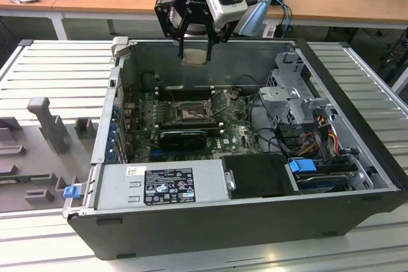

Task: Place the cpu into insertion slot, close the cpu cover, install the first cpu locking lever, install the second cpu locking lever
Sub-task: 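Place the cpu into insertion slot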

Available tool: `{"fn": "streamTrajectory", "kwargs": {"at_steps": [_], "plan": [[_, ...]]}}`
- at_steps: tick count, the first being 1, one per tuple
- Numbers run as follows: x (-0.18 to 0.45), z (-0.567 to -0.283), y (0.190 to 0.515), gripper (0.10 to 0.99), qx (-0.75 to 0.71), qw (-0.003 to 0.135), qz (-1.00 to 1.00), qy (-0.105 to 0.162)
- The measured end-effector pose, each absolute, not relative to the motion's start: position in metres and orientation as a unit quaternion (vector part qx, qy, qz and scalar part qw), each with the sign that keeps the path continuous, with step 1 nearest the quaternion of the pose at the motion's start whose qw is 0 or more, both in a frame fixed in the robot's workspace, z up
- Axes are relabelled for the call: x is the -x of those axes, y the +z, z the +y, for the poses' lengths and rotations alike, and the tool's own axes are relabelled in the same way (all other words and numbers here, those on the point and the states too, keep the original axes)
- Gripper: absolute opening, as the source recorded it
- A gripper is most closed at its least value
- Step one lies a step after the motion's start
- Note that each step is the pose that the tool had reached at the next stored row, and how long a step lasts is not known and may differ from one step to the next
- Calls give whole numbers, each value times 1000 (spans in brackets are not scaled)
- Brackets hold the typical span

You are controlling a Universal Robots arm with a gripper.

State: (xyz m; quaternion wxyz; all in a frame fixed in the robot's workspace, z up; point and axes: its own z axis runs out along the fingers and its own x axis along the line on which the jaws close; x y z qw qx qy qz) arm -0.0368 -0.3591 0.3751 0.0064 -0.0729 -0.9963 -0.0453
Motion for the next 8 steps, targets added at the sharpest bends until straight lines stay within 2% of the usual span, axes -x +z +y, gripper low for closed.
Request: {"fn": "streamTrajectory", "kwargs": {"at_steps": [8], "plan": [[37,-359,375,533,93,5,-995,-45]]}}
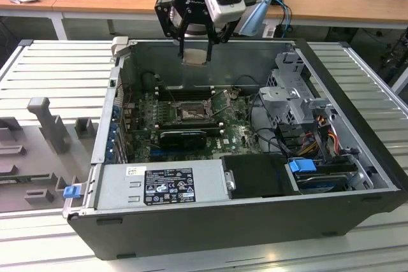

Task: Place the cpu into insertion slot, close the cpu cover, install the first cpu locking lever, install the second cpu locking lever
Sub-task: 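Place the cpu into insertion slot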

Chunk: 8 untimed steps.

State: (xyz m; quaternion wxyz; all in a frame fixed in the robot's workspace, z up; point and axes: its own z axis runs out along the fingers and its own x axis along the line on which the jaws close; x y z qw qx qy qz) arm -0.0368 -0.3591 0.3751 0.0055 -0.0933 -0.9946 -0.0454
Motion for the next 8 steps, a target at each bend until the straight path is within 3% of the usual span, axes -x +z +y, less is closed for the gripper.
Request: {"fn": "streamTrajectory", "kwargs": {"at_steps": [8], "plan": [[37,-359,375,533,121,4,-992,-46]]}}
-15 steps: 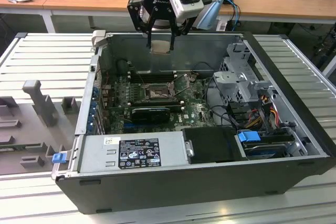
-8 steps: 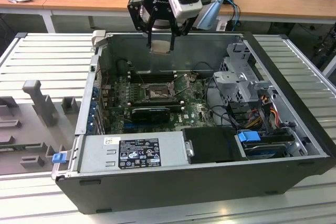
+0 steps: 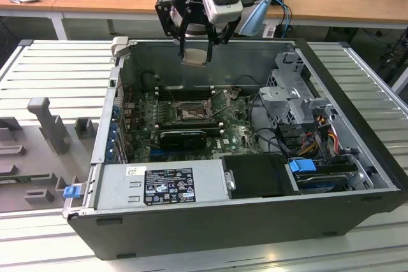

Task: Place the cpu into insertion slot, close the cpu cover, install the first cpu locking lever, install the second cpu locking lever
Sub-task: 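Place the cpu into insertion slot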

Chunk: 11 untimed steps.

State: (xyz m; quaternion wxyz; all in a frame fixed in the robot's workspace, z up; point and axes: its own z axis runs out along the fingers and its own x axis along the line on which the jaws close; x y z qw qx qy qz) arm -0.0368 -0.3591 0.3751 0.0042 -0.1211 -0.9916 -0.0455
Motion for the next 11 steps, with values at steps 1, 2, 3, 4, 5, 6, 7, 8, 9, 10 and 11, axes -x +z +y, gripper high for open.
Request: {"fn": "streamTrajectory", "kwargs": {"at_steps": [1,2,3,4,5,6,7,8,9,10,11], "plan": [[37,-359,375,533,124,4,-991,-46],[37,-359,375,533,128,4,-991,-46],[37,-359,375,533,132,4,-990,-46],[37,-359,375,533,135,4,-990,-46],[37,-359,375,533,137,3,-989,-46],[37,-359,375,533,139,3,-989,-46],[37,-359,375,533,141,3,-989,-46],[37,-359,375,533,142,3,-989,-46],[37,-359,375,533,144,3,-989,-46],[37,-359,375,533,145,3,-988,-46],[37,-359,375,533,148,3,-988,-46]]}}
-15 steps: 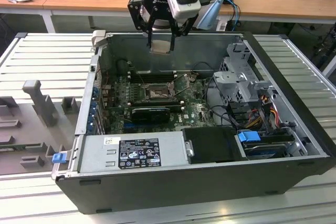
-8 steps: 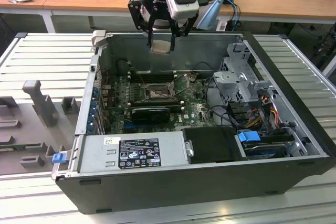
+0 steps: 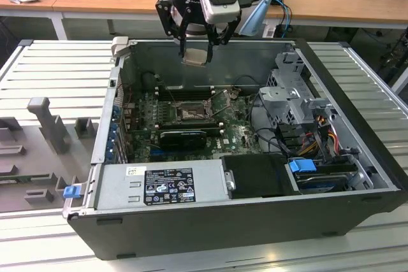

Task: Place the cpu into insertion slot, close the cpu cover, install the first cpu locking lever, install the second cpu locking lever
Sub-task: 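Place the cpu into insertion slot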

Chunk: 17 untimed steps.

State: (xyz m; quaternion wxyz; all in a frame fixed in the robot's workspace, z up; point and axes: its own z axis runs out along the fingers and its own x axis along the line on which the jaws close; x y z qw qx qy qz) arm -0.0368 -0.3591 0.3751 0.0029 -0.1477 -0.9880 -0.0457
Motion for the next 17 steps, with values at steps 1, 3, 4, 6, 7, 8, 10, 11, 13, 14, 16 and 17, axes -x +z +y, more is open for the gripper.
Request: {"fn": "streamTrajectory", "kwargs": {"at_steps": [1,3,4,6,7,8,10,11,13,14,16,17], "plan": [[37,-359,375,533,149,3,-988,-46],[37,-359,375,533,155,3,-987,-46],[37,-359,375,533,158,2,-986,-46],[37,-359,375,533,165,2,-985,-46],[37,-359,375,533,166,2,-985,-46],[37,-359,375,533,169,2,-985,-46],[37,-359,373,533,171,2,-984,-46],[37,-359,373,533,171,2,-984,-45],[37,-359,371,533,171,2,-984,-45],[37,-359,371,533,171,2,-984,-45],[37,-359,371,533,175,2,-984,-45],[37,-359,371,533,181,1,-982,-45]]}}
